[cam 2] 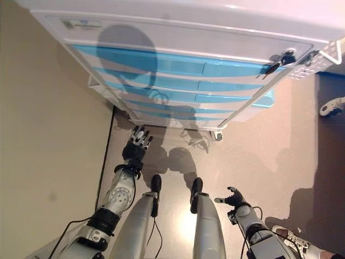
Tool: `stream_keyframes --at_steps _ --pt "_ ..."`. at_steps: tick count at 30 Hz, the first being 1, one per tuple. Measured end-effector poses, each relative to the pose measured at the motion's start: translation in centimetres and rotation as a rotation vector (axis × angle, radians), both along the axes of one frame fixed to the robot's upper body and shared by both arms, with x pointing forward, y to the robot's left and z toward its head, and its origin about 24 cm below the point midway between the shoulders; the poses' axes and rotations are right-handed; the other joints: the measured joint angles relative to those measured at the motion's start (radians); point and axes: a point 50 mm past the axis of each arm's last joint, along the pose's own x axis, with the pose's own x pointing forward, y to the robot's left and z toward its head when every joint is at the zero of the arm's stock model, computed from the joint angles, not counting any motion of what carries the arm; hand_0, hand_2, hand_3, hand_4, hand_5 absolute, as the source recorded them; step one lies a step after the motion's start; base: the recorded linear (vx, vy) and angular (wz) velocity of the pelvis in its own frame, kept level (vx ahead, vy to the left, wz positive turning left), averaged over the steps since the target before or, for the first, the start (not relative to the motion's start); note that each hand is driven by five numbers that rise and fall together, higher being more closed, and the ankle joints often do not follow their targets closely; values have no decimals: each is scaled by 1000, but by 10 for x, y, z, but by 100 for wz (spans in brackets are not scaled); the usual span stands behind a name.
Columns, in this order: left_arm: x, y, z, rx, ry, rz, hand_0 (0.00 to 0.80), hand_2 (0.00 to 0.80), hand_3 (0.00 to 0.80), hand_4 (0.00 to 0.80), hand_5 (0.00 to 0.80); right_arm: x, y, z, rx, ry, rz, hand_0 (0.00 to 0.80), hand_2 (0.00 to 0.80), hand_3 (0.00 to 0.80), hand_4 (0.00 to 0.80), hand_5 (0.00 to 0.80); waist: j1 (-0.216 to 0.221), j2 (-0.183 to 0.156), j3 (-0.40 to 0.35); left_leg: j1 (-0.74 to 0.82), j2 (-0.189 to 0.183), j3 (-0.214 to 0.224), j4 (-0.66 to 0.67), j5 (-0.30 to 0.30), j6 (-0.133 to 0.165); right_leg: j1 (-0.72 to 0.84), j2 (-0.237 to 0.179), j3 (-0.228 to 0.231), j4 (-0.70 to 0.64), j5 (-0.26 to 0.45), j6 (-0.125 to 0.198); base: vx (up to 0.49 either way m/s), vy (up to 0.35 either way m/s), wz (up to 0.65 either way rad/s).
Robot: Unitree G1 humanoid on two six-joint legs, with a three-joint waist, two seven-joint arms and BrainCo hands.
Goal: Open the drawer and pick up the medicine
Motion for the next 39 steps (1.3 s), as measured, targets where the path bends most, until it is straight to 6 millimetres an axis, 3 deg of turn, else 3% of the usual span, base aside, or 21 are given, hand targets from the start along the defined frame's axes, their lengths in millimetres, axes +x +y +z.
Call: stream_keyframes --at_steps 6,10,23,33,39 --pt "26 -9 37 -40 -102 3 0 0 0 0 0 -8 -1 -4 -3 20 7 0 0 0 0 0 -17 -12 -38 -23 11 35 25 -22 13 -23 7 26 -8 15 9 -1 11 -16" --pt "28 -6 41 -88 -110 25 0 0 0 0 0 -5 2 -3 2 19 39 0 0 0 0 0 -44 -15 -48 -66 16 43 54 -31 19 -58 12 35 -7 23 14 -15 -4 -8" --pt "33 -6 61 -170 -193 1 0 0 0 0 0 0 6 0 38 14 81 0 0 0 0 0 -57 -24 -53 -175 39 44 151 -66 16 -156 32 48 51 25 12 -18 -23 -6" --pt "33 -6 70 -178 -244 -23 0 0 0 0 0 -1 11 -1 42 27 121 0 0 0 0 0 -62 -64 -79 -232 44 43 170 -68 16 -207 38 49 54 25 10 0 0 0" --pt "36 -7 80 -187 -277 -38 0 0 0 0 0 2 12 0 46 18 127 0 0 0 0 0 -83 -69 -82 -251 44 43 180 -69 20 -222 37 47 55 29 12 0 0 0"
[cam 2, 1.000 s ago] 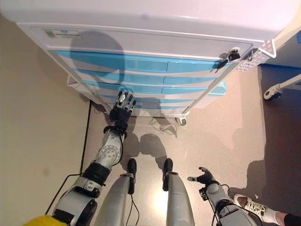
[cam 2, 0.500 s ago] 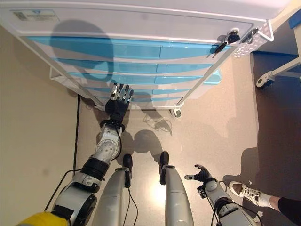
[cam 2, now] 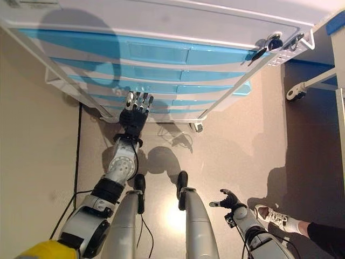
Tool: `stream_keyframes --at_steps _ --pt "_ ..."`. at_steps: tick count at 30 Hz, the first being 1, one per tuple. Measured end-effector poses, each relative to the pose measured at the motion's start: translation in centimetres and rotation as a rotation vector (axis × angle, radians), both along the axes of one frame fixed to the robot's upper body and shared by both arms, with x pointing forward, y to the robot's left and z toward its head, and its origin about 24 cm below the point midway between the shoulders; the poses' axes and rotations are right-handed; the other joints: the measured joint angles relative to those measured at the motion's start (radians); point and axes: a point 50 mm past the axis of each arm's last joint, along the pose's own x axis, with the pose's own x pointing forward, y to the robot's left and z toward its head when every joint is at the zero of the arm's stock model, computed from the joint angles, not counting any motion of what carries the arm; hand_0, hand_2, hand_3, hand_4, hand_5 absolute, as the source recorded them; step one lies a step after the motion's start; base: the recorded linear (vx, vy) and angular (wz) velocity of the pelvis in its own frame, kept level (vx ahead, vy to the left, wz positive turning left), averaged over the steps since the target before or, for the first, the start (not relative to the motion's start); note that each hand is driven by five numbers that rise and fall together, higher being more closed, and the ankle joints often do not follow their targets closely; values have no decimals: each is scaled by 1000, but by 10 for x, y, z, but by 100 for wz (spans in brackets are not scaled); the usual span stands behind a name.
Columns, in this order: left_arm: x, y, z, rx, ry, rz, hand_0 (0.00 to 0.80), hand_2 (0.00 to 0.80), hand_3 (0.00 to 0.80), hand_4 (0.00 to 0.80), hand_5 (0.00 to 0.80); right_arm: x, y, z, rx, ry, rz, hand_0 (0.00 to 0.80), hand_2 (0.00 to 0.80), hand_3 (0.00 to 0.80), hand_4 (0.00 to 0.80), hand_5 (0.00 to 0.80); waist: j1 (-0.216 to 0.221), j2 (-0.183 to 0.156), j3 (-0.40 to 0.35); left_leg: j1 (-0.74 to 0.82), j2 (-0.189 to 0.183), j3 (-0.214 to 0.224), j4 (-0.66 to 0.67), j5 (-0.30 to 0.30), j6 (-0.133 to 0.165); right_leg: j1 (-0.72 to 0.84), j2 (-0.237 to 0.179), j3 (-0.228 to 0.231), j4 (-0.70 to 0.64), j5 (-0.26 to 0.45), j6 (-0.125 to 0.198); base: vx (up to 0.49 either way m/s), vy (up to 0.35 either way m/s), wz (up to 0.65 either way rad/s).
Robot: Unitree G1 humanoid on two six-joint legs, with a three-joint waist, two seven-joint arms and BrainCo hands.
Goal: Open the drawer and pick up the medicine
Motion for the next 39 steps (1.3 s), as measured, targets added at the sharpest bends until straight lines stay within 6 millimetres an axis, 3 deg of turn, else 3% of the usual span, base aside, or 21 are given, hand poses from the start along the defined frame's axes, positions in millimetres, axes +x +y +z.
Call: stream_keyframes --at_steps 19,20,21,22,23,39 --pt "0 -3 5 36 -23 -34 0 0 0 0 0 2 5 1 21 3 51 0 0 0 0 0 8 0 0 -8 -4 2 -23 6 2 -14 -7 -2 0 0 -1 -4 -5 1" --pt "0 -4 6 36 -24 -35 56 56 56 56 56 2 6 1 19 7 61 0 0 0 0 0 9 0 0 -7 -4 3 -25 7 2 -14 -8 -2 0 0 -1 0 0 0" --pt "-1 -4 6 37 -24 -36 471 471 471 471 471 2 7 0 17 8 65 0 0 0 0 0 9 1 0 -6 -5 3 -27 8 2 -14 -9 -2 -1 0 -1 0 0 0" --pt "-1 -4 5 38 -24 -38 675 675 675 675 675 1 7 0 16 10 67 0 0 0 0 0 10 1 0 -6 -5 3 -28 11 2 -13 -9 -3 -1 0 -1 0 0 0" --pt "-1 -5 5 33 -21 -39 800 800 800 800 800 2 7 0 12 10 73 0 0 0 0 0 11 1 1 -4 -7 3 -31 13 2 -13 -10 -3 0 0 -1 0 0 0" --pt "-3 6 -10 3 60 0 800 800 800 800 800 -1 6 -2 -9 24 93 0 0 0 0 0 8 1 15 58 -14 12 -64 16 1 29 -20 -6 -8 -2 -4 0 0 0"
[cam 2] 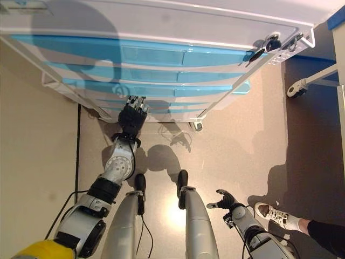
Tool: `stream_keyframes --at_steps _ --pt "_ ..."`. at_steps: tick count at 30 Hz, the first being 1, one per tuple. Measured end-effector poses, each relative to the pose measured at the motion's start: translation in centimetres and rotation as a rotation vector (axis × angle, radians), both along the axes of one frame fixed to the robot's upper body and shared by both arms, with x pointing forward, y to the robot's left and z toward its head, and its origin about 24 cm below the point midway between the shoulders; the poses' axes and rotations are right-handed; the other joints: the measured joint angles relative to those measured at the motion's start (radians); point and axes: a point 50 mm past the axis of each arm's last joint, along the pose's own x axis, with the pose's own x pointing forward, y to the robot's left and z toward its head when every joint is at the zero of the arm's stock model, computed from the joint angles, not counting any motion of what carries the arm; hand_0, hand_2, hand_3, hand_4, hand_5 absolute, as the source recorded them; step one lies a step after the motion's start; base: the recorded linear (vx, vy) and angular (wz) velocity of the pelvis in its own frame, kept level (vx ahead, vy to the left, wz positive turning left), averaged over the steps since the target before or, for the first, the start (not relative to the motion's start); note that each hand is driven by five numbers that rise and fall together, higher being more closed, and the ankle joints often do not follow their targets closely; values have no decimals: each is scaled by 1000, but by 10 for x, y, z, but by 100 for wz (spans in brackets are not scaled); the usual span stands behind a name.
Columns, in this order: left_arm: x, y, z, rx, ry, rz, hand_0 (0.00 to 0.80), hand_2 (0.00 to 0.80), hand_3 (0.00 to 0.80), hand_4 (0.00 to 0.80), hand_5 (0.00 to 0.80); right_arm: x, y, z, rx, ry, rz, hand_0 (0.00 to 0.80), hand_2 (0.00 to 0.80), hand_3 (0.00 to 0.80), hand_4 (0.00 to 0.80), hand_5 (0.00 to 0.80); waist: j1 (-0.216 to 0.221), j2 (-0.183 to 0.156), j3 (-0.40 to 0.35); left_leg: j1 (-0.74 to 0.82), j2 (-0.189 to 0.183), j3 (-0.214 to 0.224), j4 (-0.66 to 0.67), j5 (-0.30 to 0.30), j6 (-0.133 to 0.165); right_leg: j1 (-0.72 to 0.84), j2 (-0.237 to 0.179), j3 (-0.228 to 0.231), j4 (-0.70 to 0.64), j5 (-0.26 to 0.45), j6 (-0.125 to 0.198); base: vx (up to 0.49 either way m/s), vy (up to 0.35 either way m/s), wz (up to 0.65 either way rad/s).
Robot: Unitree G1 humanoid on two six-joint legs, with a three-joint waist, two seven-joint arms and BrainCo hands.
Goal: Open the drawer and pick up the medicine
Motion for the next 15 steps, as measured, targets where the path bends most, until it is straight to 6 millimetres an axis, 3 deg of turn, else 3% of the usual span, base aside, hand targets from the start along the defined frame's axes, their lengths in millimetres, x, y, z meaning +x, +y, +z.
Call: stream_keyframes --at_steps 10,15 --pt "-2 -10 -3 18 10 -41 800 800 800 800 800 -2 -3 -1 -10 11 -7 0 0 0 0 0 28 3 18 4 -3 -18 15 0 -9 4 -7 -22 37 -22 -13 -18 -46 7" --pt "-16 -8 -21 17 53 -71 800 800 800 800 800 2 -2 1 -24 3 11 0 0 0 0 0 35 -1 47 29 -5 -50 51 -9 -22 37 -14 -51 91 -54 -26 -37 -69 15"
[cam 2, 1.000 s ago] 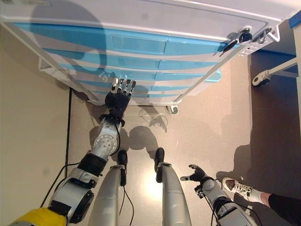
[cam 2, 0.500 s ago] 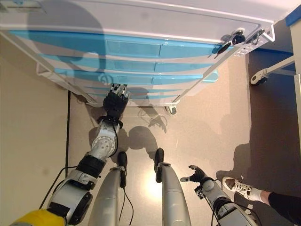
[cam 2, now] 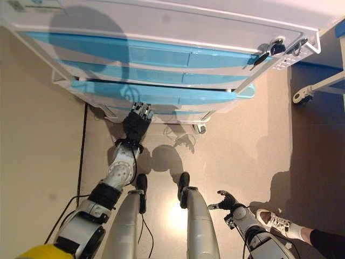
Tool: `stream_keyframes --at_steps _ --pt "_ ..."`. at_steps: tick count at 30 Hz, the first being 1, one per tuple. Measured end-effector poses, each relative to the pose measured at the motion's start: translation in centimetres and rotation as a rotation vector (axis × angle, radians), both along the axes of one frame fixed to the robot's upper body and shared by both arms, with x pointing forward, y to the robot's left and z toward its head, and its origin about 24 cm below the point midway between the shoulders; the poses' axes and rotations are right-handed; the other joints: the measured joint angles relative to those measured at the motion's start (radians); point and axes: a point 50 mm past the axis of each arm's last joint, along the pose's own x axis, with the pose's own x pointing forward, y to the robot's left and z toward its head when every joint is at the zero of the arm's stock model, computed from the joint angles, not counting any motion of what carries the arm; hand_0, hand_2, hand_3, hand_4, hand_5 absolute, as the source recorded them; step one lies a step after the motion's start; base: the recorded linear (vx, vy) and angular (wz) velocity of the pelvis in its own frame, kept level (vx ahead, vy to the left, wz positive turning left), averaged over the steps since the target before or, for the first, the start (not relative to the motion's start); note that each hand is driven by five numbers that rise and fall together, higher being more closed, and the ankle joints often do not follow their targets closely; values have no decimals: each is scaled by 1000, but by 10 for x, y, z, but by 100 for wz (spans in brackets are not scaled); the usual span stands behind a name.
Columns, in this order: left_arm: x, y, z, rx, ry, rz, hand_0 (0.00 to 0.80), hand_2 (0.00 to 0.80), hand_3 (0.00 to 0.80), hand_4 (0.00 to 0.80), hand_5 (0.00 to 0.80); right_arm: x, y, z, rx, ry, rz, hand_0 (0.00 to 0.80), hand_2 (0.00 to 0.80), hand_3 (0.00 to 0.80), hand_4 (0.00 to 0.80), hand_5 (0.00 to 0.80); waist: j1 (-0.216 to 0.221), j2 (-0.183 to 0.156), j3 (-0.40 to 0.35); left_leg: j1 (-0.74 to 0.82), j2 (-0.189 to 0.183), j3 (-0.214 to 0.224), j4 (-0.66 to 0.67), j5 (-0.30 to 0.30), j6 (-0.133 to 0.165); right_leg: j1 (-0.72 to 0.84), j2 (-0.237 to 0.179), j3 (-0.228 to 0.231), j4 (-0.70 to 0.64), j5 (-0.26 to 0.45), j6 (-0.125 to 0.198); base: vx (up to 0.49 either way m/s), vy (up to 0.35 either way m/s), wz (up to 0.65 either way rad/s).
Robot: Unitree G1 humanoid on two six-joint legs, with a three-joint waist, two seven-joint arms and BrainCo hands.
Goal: Open the drawer and pick up the medicine
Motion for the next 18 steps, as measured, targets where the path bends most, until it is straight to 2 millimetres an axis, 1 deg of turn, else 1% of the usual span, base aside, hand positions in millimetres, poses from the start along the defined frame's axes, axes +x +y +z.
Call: stream_keyframes --at_steps 1,2,5,9,10,11,13,14,15,16,17,18 --pt "-3 1 -4 -2 11 1 800 800 800 800 800 -1 0 0 -2 2 2 0 0 0 0 0 3 -1 5 9 0 -2 2 -2 -3 8 -1 -2 5 -5 -3 -73 -103 5" --pt "-6 1 -9 -1 25 -4 800 800 800 800 800 -1 -1 -1 -9 5 6 0 0 0 0 0 15 -1 8 14 0 -8 3 -5 -7 13 0 -4 17 -14 -5 -73 -103 7" --pt "-16 4 -15 24 32 -30 800 800 800 800 800 1 -2 1 -21 -2 13 0 0 0 0 0 20 -4 33 22 -2 -37 14 -1 -21 28 -2 -28 40 -32 -17 -79 -94 24" --pt "-32 7 -24 57 37 -79 800 800 800 800 800 2 -5 2 -43 -3 23 0 0 0 0 0 61 -10 64 28 1 -81 35 1 -42 49 7 -72 78 -56 -44 -98 -115 20" --pt "-34 8 -25 59 36 -86 800 800 800 800 800 2 -5 2 -47 -4 29 0 0 0 0 0 64 -8 69 29 2 -94 47 3 -56 52 8 -75 90 -60 -53 -93 -122 28" --pt "-39 9 -27 64 43 -101 800 800 800 800 800 2 -6 3 -56 -3 40 0 0 0 0 0 70 -9 88 37 1 -115 67 -3 -68 70 10 -94 115 -79 -62 -42 -64 31" --pt "-45 10 -31 80 51 -126 800 800 800 800 800 3 -8 4 -68 -5 48 0 0 0 0 0 77 -10 108 49 -3 -145 79 -7 -73 92 4 -106 129 -98 -71 -58 -82 39" --pt "-48 11 -33 87 57 -135 800 800 800 800 800 3 -8 4 -73 -5 54 0 0 0 0 0 90 -9 111 50 -4 -154 79 -6 -75 96 10 -118 137 -100 -75 -57 -79 34" --pt "-54 10 -38 85 75 -154 800 800 800 800 800 1 -10 4 -88 3 64 0 0 0 0 0 102 -7 116 57 -7 -169 81 -3 -81 107 3 -131 146 -109 -84 -38 -53 32" --pt "-57 10 -43 86 87 -162 800 800 800 800 800 1 -11 4 -93 5 68 0 0 0 0 0 103 -8 126 72 -12 -179 77 -4 -80 121 -3 -137 151 -119 -82 -53 -78 36" --pt "-63 12 -48 90 101 -172 800 800 800 800 800 1 -12 4 -98 4 70 0 0 0 0 0 122 -5 136 88 -15 -190 68 -1 -77 136 0 -142 155 -127 -86 -53 -78 24" --pt "-66 13 -51 88 110 -175 800 800 800 800 800 0 -14 3 -105 10 69 0 0 0 0 0 132 -3 138 92 -16 -195 67 -1 -79 141 -3 -147 158 -130 -90 -37 -86 27"
